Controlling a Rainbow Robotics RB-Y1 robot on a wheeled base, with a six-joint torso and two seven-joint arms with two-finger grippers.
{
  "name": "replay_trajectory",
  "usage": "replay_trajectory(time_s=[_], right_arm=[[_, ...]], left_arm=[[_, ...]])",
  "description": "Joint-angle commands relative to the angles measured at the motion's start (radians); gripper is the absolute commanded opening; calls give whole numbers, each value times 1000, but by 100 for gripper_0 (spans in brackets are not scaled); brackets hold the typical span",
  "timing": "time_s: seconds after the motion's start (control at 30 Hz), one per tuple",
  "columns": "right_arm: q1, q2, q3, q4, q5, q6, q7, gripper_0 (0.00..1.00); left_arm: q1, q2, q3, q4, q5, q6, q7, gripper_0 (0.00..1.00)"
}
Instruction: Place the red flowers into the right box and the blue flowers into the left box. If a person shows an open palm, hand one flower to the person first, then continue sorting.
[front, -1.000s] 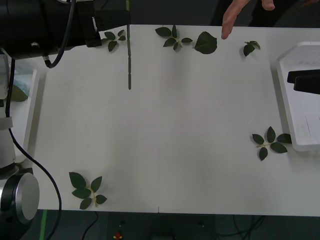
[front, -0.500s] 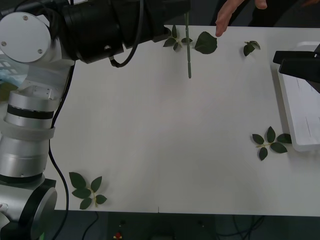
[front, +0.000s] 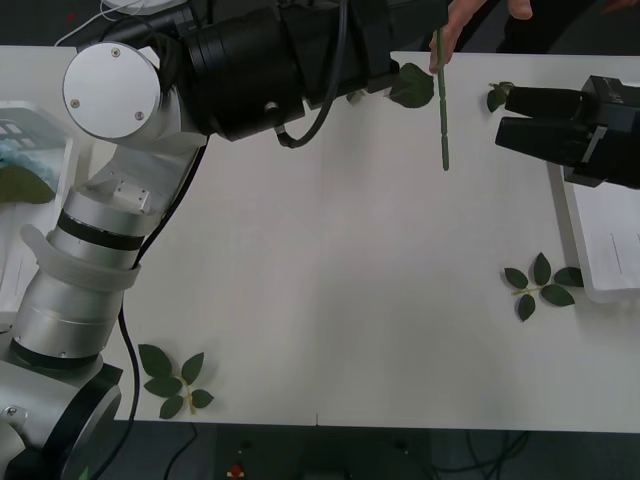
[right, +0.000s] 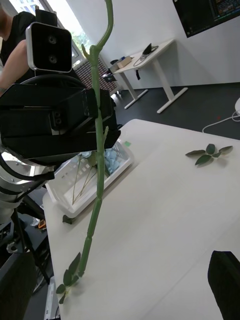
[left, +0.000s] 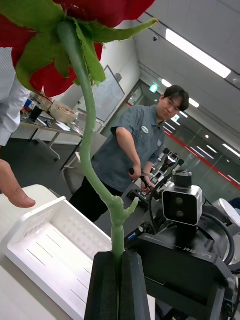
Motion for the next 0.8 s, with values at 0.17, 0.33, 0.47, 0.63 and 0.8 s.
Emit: replay_trajectory(time_s=[0.17, 0.33, 0.47, 0.63, 0.8], right_arm=[[-119, 39, 115, -8, 5, -71, 24, 100], [-151, 42, 162, -5, -2, -79, 20, 100], [-179, 45, 202, -5, -19, -97, 24, 100], [-199, 56, 222, -5, -19, -105, 20, 100], [-204, 63, 225, -5, -19, -107, 15, 62]], left_arm=[[-53, -10, -50, -7, 33, -59, -69, 0], [-52, -8, -53, -7, 56, -59, -72, 0], [-52, -2, -62, -7, 59, -59, -74, 0], [-52, 1, -64, -7, 64, -58, -76, 0], [-52, 3, -70, -7, 69, -58, -76, 0]])
